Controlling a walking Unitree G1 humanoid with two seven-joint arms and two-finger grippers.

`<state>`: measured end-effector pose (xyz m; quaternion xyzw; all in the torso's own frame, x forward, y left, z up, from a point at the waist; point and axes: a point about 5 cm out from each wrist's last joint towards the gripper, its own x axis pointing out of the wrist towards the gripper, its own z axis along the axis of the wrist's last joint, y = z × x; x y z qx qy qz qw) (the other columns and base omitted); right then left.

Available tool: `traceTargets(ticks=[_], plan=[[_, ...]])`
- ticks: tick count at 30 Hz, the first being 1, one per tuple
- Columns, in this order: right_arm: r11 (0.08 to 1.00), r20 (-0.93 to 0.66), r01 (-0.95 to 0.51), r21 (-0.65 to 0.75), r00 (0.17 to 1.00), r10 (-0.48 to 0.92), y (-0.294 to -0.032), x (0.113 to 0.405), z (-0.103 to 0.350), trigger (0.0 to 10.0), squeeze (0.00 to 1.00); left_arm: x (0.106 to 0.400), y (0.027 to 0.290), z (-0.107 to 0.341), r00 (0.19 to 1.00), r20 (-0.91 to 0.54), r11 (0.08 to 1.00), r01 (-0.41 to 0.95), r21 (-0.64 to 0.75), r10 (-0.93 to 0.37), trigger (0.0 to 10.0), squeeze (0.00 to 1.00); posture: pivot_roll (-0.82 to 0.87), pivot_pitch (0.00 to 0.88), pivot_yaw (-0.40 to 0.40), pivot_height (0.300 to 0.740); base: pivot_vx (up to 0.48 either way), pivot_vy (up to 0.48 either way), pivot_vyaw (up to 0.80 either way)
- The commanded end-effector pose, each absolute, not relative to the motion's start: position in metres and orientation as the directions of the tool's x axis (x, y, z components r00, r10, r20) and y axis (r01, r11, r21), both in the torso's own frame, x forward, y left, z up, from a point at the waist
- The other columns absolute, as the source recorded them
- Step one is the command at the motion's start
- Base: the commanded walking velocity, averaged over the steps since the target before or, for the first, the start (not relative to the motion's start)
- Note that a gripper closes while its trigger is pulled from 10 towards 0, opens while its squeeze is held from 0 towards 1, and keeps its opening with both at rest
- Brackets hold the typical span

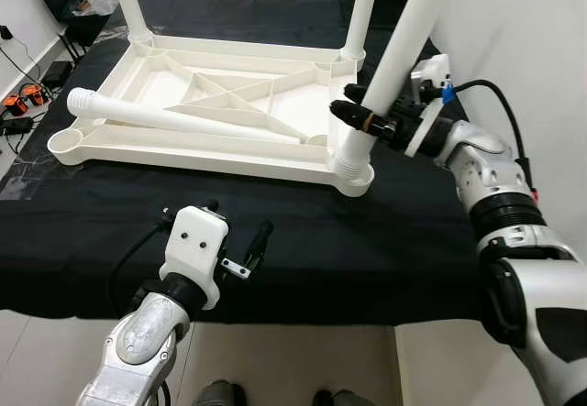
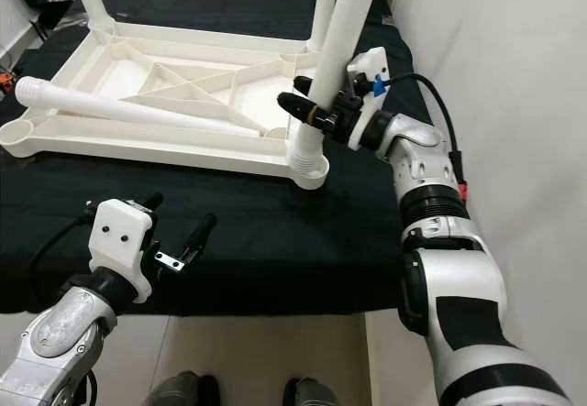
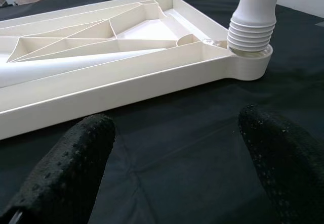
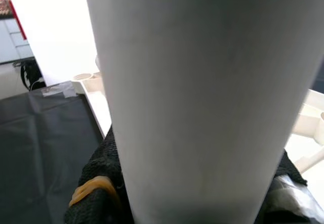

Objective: Building children table

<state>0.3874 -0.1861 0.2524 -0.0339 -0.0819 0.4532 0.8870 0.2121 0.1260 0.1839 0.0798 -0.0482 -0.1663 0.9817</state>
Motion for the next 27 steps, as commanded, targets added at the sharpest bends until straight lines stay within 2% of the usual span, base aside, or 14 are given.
traceTargets(ticks=[1,19,27], plan=[[0.567,0.102,-0.803,-0.182,0.558,0.823,-0.188,0.386,0.256,0.0,0.00,0.209,0.126,0.182,0.936,0.046,0.925,0.335,0.179,-0.348,10.0,0.00,0.11,0.169,-0.042,0.740,0.000,0.000,0.00],[0.551,0.077,-0.805,-0.222,0.548,0.833,-0.174,0.386,0.242,0.0,0.00,0.206,0.124,0.186,0.933,0.044,0.923,0.343,0.176,-0.356,10.0,0.00,0.12,0.203,-0.045,0.740,0.000,0.000,0.00],[0.557,0.055,-0.796,-0.236,0.562,0.826,-0.177,0.387,0.242,0.0,0.00,0.205,0.125,0.188,0.935,0.046,0.924,0.339,0.179,-0.352,10.0,0.00,0.12,0.211,-0.047,0.740,0.000,0.000,0.00]])
